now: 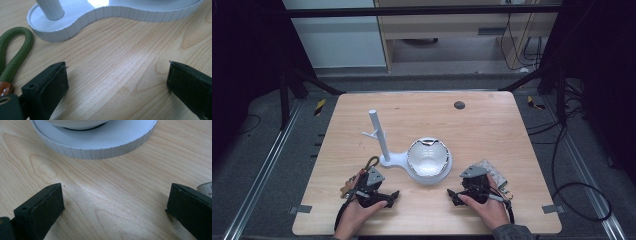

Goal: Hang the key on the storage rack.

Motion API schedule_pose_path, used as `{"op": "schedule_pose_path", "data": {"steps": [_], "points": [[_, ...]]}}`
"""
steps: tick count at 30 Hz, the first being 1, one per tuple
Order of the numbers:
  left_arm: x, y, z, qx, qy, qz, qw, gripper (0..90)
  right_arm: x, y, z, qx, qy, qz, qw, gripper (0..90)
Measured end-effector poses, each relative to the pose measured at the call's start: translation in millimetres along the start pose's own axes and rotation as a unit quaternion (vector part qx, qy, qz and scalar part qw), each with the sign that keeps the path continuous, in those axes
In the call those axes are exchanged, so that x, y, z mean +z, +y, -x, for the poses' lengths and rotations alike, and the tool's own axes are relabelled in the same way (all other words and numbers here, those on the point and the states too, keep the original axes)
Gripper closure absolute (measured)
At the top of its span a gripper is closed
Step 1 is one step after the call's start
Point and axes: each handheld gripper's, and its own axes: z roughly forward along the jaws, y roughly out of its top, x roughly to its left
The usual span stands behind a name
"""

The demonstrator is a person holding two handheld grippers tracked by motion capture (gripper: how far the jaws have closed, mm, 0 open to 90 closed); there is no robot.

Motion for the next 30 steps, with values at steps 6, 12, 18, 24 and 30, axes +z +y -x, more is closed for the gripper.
{"op": "schedule_pose_path", "data": {"steps": [6, 12, 18, 24, 30], "points": [[-1.8, 0.2, -2.8, -0.004, -0.011, 0.002, 0.9999, 4.3, 0.0, -0.2, 0.0, 0.0, -0.001, 0.001, 1.0, 0.7], [-21.2, 5.8, -16.6, -0.003, -0.003, -0.014, 0.9999, 12.2, -0.1, -0.2, -0.3, 0.001, -0.002, 0.0, 1.0, 0.6], [-44.8, 13.2, -40.6, 0.003, 0.041, -0.059, 0.9974, 11.4, -0.1, -0.2, -0.1, 0.001, -0.002, 0.0, 1.0, 0.5], [-61.8, 18.9, -65.3, -0.03, 0.044, -0.089, 0.9946, 18.9, 0.0, -0.1, -0.4, 0.005, -0.006, 0.0, 1.0, 0.5], [-66.4, 26.7, -84.2, -0.016, 0.086, -0.124, 0.9884, 23.6, -0.1, -0.3, -0.8, 0.006, -0.007, 0.0, 1.0, 0.5]]}}
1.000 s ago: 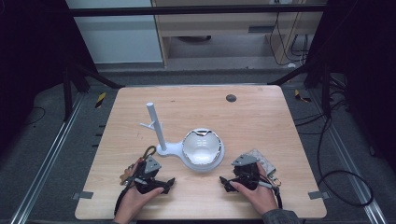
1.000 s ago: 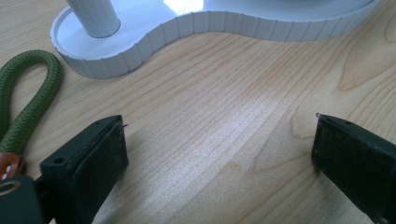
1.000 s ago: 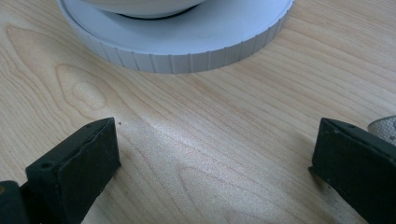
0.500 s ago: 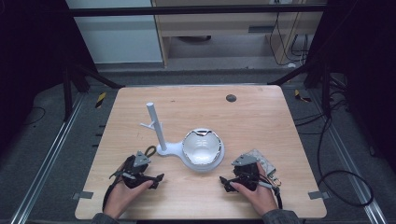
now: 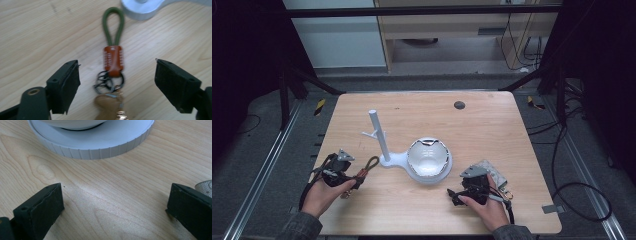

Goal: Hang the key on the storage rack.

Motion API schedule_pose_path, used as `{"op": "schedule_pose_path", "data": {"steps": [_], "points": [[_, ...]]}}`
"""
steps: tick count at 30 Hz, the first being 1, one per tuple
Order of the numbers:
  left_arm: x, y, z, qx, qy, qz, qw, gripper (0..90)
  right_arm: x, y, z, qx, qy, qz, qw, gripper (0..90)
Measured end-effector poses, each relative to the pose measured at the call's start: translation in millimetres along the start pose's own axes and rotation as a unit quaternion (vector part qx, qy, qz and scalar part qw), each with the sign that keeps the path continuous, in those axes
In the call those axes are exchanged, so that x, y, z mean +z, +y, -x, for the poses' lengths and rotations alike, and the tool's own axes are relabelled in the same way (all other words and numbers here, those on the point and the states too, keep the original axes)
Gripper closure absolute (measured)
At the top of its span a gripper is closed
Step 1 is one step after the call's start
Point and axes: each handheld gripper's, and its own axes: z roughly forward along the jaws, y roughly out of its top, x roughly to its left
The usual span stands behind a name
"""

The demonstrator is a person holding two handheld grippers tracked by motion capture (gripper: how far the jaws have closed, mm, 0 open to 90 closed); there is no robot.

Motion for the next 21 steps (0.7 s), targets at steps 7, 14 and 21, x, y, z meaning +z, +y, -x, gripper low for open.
{"op": "schedule_pose_path", "data": {"steps": [7, 14, 21], "points": [[-10.8, 11.5, -12.5, -0.008, -0.007, -0.014, 0.9998, 27.0, -0.2, -0.2, -0.4, 0.002, -0.002, 0.0, 1.0, 0.6], [0.9, 23.8, -12.2, 0.009, -0.032, -0.058, 0.9978, 35.2, -0.2, -0.2, -0.3, 0.001, -0.002, 0.0, 1.0, 0.5], [21.2, 30.0, -4.7, 0.025, -0.054, -0.098, 0.9934, 38.1, -0.2, -0.2, -0.3, 0.001, -0.002, 0.0, 1.0, 0.5]]}}
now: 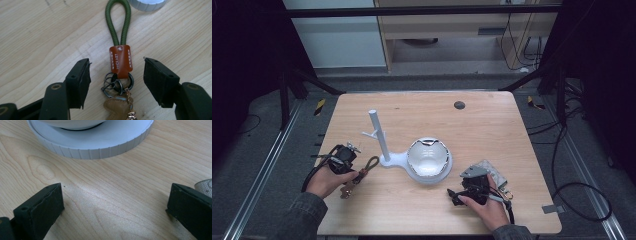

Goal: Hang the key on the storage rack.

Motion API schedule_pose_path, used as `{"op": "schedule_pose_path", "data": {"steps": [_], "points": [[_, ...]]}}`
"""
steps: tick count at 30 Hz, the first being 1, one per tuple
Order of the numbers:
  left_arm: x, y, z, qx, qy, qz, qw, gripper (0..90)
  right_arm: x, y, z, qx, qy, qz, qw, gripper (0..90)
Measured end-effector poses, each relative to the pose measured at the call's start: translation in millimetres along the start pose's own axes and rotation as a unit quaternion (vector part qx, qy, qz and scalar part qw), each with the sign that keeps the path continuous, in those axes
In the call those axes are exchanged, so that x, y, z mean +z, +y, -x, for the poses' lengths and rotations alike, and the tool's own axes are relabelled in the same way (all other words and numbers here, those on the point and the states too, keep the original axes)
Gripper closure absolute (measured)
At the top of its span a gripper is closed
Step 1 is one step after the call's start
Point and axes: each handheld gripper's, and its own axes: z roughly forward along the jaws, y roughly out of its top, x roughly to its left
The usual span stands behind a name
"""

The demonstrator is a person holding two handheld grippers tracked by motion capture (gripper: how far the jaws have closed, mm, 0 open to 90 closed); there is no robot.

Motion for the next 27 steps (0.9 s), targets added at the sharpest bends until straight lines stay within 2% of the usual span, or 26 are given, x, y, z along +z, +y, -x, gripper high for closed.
{"op": "schedule_pose_path", "data": {"steps": [4, 9, 19, 27], "points": [[7.0, 4.5, 1.5, 0.001, -0.01, -0.011, 0.9999, 41.6, 0.0, 0.0, -0.1, 0.001, 0.0, 0.0, 1.0, 0.5], [15.2, 9.6, 1.7, -0.004, -0.008, -0.024, 0.9997, 44.8, 0.0, 0.0, 0.0, 0.0, 0.0, 0.0, 1.0, 0.5], [19.2, 12.2, 3.1, 0.001, -0.004, -0.02, 0.9998, 51.7, -0.1, 0.0, -0.1, 0.0, 0.0, 0.0, 1.0, 0.5], [19.1, 8.8, 0.0, -0.005, 0.0, -0.01, 0.9999, 55.0, 0.0, 0.0, -0.2, 0.001, 0.0, 0.0, 1.0, 0.5]]}}
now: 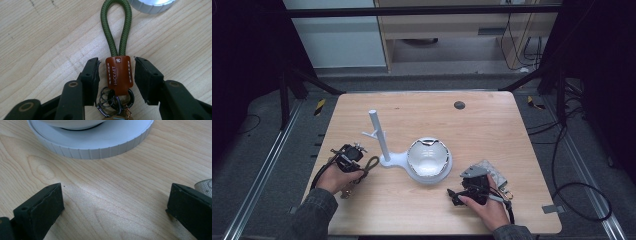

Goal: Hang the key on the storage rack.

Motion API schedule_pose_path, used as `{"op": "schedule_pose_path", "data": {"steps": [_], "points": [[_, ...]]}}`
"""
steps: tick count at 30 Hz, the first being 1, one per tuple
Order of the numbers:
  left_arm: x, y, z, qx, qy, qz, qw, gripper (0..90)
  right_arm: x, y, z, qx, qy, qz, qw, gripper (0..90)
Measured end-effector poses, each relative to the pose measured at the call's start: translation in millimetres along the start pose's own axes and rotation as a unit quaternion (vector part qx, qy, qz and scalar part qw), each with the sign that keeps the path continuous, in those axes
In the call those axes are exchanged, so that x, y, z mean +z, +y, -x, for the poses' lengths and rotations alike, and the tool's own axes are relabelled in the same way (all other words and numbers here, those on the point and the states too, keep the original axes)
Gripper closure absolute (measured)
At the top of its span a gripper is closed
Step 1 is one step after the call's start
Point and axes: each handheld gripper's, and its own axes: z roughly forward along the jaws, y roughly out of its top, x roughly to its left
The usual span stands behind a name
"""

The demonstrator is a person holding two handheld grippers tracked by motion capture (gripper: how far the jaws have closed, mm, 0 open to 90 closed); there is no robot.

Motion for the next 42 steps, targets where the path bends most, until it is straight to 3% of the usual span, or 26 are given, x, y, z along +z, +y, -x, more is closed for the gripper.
{"op": "schedule_pose_path", "data": {"steps": [12, 24, 29, 32, 33, 34, 35, 36, 37, 38, 39, 40, 41, 42], "points": [[2.8, -0.7, -1.9, 0.002, -0.011, -0.006, 0.9999, 60.8, 0.0, 0.0, 0.0, 0.0, 0.0, 0.0, 1.0, 0.5], [3.6, -4.3, -0.5, -0.003, -0.008, -0.004, 1.0, 66.2, -0.1, -0.1, 0.2, -0.002, 0.001, 0.0, 1.0, 0.5], [-3.8, -11.5, 1.6, -0.004, -0.005, 0.016, 0.9999, 66.5, -0.1, -0.1, 0.2, -0.002, 0.001, 0.0, 1.0, 0.5], [-14.9, -18.5, 3.3, -0.003, -0.002, 0.043, 0.9991, 66.5, -0.2, -0.1, 0.2, -0.002, 0.001, 0.0, 1.0, 0.5], [-23.7, -24.0, 5.3, -0.001, -0.001, 0.065, 0.9979, 66.6, -0.1, -0.2, 0.2, -0.002, 0.001, 0.0, 1.0, 0.5], [-23.7, -24.0, 5.3, -0.001, -0.001, 0.065, 0.9979, 66.6, -0.1, -0.2, 0.2, -0.002, 0.001, 0.0, 1.0, 0.5], [-33.2, -30.8, 7.1, 0.001, -0.001, 0.095, 0.9954, 66.5, 0.0, -0.2, 0.3, -0.002, 0.002, 0.001, 1.0, 0.5], [-33.2, -30.8, 7.1, 0.001, -0.001, 0.095, 0.9954, 66.5, 0.0, -0.2, 0.3, -0.002, 0.002, 0.001, 1.0, 0.5], [-42.9, -39.2, 10.1, 0.003, 0.003, 0.127, 0.9919, 66.5, -0.2, -0.2, 0.3, -0.002, 0.002, 0.0, 1.0, 0.5], [-42.9, -39.2, 10.1, 0.003, 0.003, 0.127, 0.9919, 66.5, -0.2, -0.2, 0.3, -0.002, 0.002, 0.0, 1.0, 0.5], [-50.4, -48.7, 12.6, 0.001, 0.0, 0.158, 0.9874, 66.5, -0.2, -0.3, 0.4, -0.003, 0.003, 0.0, 1.0, 0.5], [-50.4, -48.7, 12.6, 0.001, 0.0, 0.158, 0.9874, 66.5, -0.2, -0.3, 0.4, -0.003, 0.003, 0.0, 1.0, 0.5], [-55.9, -57.4, 16.6, 0.0, 0.001, 0.182, 0.9832, 66.6, -0.2, -0.3, 0.4, -0.003, 0.003, 0.0, 1.0, 0.5], [-55.9, -57.4, 16.6, 0.0, 0.001, 0.182, 0.9832, 66.5, -0.2, -0.3, 0.4, -0.003, 0.003, 0.0, 1.0, 0.5]]}}
